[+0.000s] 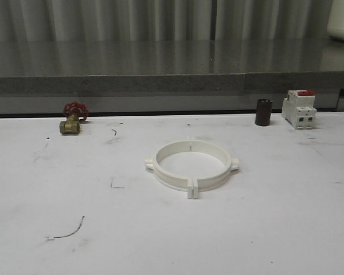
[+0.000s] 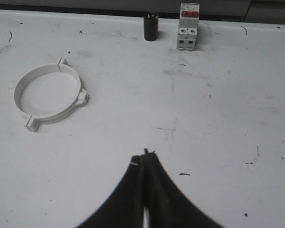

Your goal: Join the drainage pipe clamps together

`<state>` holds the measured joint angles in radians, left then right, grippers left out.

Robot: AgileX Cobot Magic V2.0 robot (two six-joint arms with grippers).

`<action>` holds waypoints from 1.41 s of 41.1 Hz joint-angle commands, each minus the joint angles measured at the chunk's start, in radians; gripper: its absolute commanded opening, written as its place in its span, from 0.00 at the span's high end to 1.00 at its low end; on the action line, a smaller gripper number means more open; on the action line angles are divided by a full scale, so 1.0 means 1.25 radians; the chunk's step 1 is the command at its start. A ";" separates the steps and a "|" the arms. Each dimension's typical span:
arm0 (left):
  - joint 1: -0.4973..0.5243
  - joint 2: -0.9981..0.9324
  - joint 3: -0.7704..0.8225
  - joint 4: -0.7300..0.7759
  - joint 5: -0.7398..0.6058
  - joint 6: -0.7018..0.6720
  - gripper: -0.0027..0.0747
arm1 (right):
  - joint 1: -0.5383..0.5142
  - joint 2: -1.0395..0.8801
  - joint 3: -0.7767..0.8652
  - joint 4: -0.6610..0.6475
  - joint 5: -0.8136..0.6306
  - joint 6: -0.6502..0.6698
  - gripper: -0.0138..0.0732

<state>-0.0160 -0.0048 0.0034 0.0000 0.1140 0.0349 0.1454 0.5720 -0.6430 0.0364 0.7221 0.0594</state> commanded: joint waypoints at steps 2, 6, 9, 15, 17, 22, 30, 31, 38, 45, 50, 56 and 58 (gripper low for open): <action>0.017 -0.010 0.019 -0.008 -0.070 0.002 0.99 | -0.007 0.001 -0.020 -0.001 -0.054 -0.006 0.98; 0.037 -0.010 0.019 -0.008 -0.070 0.002 0.99 | -0.007 0.001 -0.020 -0.001 -0.054 -0.006 0.98; 0.044 -0.010 0.019 -0.008 -0.070 0.002 0.99 | -0.007 0.001 -0.020 -0.001 -0.054 -0.006 0.98; 0.044 -0.010 0.019 -0.008 -0.070 0.002 0.99 | -0.007 0.001 -0.020 -0.001 -0.054 -0.006 0.98; 0.044 -0.010 0.019 -0.008 -0.070 0.002 0.99 | -0.007 0.001 -0.020 -0.001 -0.054 -0.006 0.98; 0.044 -0.010 0.019 -0.008 -0.070 0.002 0.99 | -0.007 0.001 -0.020 -0.001 -0.054 -0.006 0.98; 0.044 -0.010 0.019 -0.008 -0.070 0.002 0.99 | -0.007 0.001 -0.020 -0.001 -0.054 -0.006 0.98; 0.044 -0.010 0.019 -0.008 -0.070 0.002 0.99 | -0.007 0.001 -0.020 -0.001 -0.054 -0.006 0.98; 0.044 -0.010 0.019 -0.008 -0.070 0.002 0.99 | -0.006 -0.014 -0.015 -0.004 -0.057 -0.006 0.98; 0.044 -0.010 0.019 -0.008 -0.070 0.002 0.99 | -0.034 -0.134 0.062 -0.083 -0.148 -0.006 0.98; 0.044 -0.010 0.019 -0.008 -0.070 0.002 0.99 | -0.061 -0.249 0.176 -0.106 -0.271 -0.006 0.98; 0.044 -0.010 0.019 -0.008 -0.070 0.002 0.99 | -0.078 -0.380 0.313 -0.063 -0.386 -0.006 0.98; 0.044 -0.010 0.019 -0.008 -0.070 0.002 0.99 | -0.084 -0.415 0.350 -0.052 -0.411 -0.006 0.98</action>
<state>0.0392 -0.0048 0.0034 0.0000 0.1140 0.0405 0.0553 0.1108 -0.2482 -0.0522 0.3604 0.0594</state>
